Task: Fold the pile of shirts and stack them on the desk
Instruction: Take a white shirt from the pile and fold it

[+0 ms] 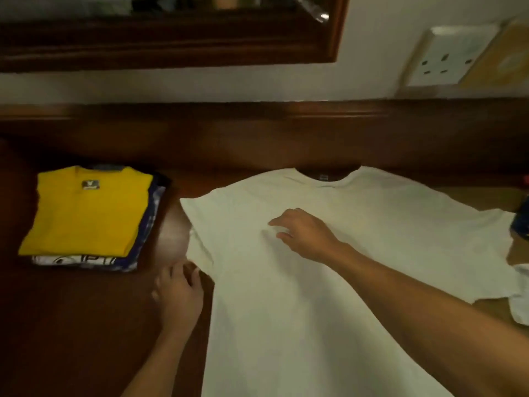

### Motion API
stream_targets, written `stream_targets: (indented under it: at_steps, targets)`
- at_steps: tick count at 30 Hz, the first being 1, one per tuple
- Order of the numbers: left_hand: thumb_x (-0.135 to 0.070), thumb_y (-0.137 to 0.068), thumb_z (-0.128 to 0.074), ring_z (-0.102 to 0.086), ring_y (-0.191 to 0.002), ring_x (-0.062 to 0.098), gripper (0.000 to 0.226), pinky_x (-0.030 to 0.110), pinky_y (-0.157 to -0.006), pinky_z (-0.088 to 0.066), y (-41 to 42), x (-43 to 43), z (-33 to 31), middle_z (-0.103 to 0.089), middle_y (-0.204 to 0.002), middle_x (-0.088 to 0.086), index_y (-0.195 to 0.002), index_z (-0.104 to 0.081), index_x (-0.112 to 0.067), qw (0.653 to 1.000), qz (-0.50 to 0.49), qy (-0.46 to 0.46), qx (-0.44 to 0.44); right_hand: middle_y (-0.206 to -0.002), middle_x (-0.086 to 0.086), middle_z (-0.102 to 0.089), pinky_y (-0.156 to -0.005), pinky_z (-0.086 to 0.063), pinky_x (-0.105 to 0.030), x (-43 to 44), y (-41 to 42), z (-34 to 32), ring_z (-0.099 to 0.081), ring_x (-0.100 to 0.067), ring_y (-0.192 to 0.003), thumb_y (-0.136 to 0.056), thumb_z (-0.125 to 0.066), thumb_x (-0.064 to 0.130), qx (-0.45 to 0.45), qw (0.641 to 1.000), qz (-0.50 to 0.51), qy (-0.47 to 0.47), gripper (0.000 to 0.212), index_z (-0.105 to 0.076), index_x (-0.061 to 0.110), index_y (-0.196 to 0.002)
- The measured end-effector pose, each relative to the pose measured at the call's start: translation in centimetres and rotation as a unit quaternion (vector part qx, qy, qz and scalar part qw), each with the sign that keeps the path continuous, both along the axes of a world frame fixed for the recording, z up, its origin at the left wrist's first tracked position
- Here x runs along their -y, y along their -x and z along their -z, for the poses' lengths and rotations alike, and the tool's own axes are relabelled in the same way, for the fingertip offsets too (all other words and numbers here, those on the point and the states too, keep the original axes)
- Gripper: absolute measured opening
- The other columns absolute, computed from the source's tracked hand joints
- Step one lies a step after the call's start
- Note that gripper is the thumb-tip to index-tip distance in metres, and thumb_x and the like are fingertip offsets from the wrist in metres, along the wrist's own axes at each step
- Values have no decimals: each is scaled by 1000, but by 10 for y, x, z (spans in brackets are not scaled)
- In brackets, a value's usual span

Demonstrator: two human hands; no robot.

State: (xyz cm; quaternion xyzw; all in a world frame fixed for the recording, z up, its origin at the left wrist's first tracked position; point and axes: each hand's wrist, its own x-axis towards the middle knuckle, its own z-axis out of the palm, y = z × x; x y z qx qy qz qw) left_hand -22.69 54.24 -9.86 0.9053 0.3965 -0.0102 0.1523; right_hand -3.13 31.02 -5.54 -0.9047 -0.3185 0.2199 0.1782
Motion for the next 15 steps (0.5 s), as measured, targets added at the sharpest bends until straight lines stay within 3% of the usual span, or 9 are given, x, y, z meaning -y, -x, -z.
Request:
stream_targets:
  at_steps: [3,7,10,15]
  targets:
    - [-29,-94,-68,-55,-111,39,27,50,-96,-45,4,-23,4,-62,-110,18,-111,-66,-7,995,-56,62,58,-145,3,-52,-107,-42,-34,-48,11,3,-48,-18,-129,-104,-55,31,5,999,-39,-12,40,-54,34,-143]
    - [-45,-92,-69,-58,-108,32,38,50,-96,-49,-8,-35,-2,-58,-115,11,-111,-68,-12,983,-103,124,84,-147,4,-52,-104,-44,-32,-107,21,11,-49,-18,-128,-105,-51,28,35,993,-107,-37,37,-56,33,-142]
    - [-47,-92,-69,-55,-112,25,34,49,-100,-46,-12,-41,2,-57,-121,4,-116,-67,-23,983,-92,134,91,-153,4,-47,-108,-42,-34,-142,26,22,-47,-21,-134,-107,-47,28,54,990,-129,-21,39,-51,33,-146]
    - [-41,-96,-64,-55,-110,25,15,44,-99,-40,-9,-49,2,-56,-117,3,-93,-70,-28,991,-69,100,53,-154,5,-47,-108,-43,-33,-167,24,35,-48,-21,-134,-108,-44,24,58,990,-125,-13,40,-50,30,-147]
